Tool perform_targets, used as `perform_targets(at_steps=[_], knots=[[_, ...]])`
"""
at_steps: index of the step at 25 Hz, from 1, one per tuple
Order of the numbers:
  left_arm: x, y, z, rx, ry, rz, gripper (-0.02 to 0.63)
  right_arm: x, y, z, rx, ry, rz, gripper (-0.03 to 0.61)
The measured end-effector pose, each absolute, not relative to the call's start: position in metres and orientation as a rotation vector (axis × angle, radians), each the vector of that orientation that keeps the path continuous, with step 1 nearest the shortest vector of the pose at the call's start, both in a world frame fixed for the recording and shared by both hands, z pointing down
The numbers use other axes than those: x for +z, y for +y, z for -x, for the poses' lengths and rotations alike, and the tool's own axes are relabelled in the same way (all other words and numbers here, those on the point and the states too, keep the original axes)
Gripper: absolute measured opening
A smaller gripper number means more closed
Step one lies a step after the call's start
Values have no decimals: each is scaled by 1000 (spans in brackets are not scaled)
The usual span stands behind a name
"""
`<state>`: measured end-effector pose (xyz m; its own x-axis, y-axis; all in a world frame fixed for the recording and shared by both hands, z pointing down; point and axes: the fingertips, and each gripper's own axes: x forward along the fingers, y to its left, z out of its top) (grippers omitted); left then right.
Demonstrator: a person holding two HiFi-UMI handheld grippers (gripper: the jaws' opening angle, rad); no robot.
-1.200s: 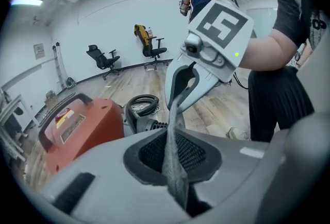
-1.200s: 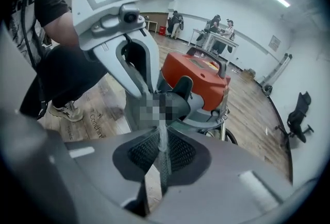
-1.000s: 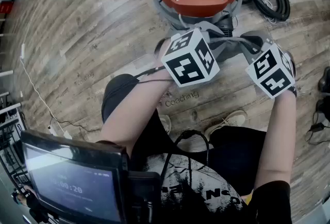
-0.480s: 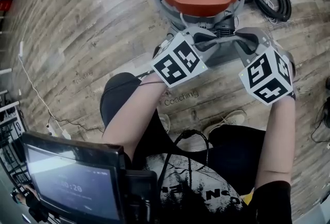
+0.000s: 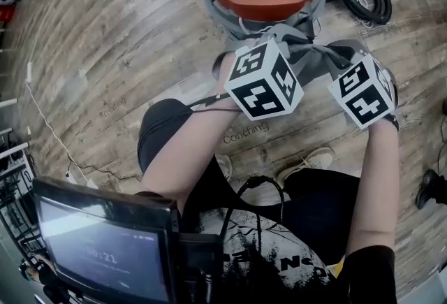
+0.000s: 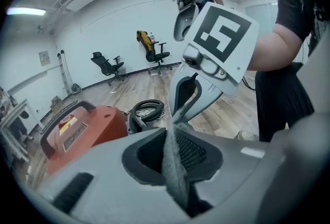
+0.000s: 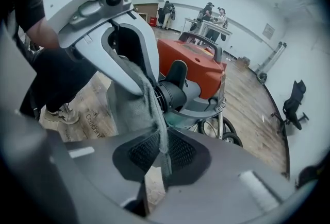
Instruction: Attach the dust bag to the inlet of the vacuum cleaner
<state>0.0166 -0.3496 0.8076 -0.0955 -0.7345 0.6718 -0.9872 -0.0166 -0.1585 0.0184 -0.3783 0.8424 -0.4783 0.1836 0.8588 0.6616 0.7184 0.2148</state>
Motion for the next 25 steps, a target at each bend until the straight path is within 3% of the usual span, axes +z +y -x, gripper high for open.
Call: perform_targets(at_steps=[11,25], knots=[[825,-314,-17,539,-1910,-1766,32,801,-342,-7,-877,-2069,727,32],[807,-344,-16,870,-1924,-1796,46,832,-375,-19,-607,-2040,661,26]])
